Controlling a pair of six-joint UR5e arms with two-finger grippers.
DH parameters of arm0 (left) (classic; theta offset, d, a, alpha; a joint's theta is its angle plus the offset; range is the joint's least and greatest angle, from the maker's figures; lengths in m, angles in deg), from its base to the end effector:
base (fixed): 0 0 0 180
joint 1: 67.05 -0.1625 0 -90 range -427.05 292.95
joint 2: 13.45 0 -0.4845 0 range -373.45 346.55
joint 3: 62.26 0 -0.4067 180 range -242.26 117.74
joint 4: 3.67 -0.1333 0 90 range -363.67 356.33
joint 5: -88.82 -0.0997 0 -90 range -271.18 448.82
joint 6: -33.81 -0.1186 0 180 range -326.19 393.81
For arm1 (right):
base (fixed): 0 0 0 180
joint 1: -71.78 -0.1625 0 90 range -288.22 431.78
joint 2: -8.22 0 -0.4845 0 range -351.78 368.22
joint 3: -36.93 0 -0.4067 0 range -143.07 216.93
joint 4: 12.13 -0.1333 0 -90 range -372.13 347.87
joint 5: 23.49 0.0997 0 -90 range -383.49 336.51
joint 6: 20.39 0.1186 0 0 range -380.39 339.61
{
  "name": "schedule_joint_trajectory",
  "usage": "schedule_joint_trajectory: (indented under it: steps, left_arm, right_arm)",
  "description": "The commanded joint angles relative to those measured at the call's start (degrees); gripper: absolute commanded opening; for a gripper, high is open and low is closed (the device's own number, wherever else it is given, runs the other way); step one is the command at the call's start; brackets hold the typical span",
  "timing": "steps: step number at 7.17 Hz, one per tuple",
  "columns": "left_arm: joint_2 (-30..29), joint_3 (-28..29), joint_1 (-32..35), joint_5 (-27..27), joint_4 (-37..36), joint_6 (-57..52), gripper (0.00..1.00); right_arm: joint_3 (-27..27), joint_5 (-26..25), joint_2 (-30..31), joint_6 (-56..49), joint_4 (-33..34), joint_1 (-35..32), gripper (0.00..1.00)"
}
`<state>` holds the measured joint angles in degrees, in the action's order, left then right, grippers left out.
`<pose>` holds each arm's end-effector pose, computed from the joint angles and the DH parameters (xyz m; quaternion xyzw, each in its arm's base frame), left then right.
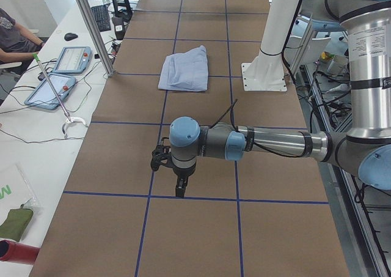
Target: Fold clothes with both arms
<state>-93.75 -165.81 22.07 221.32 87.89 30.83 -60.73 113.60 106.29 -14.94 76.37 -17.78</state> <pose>-0.0465 -0.4324 0.6904 0.0506 0.3612 0.0484 0.9299 0.0431 -0.4402 0.7239 -0.0118 -0.3994 0.0363 0.9160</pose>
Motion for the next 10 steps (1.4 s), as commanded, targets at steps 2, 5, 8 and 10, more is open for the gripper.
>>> schedule_joint_trajectory:
  steps: [2,5,8,10]
  left_arm:
    - [-0.03,2.38,0.0,0.74,1.42,0.0,1.0]
    - [-0.03,2.12,0.0,0.74,1.43,0.09,1.0]
    - [-0.12,1.94,0.0,0.82,1.51,0.09,1.0]
    - [-0.2,1.68,0.0,0.82,1.43,0.09,1.0]
  right_arm:
    - [-0.6,0.03,1.24,0.0,0.0,-2.1,1.0]
    - [-0.78,0.11,1.6,0.0,0.0,-3.07,1.0]
    - [-0.78,0.11,1.51,0.0,-0.09,-3.07,1.0]
    - [-0.6,-0.32,1.33,0.0,-0.09,-3.07,1.0]
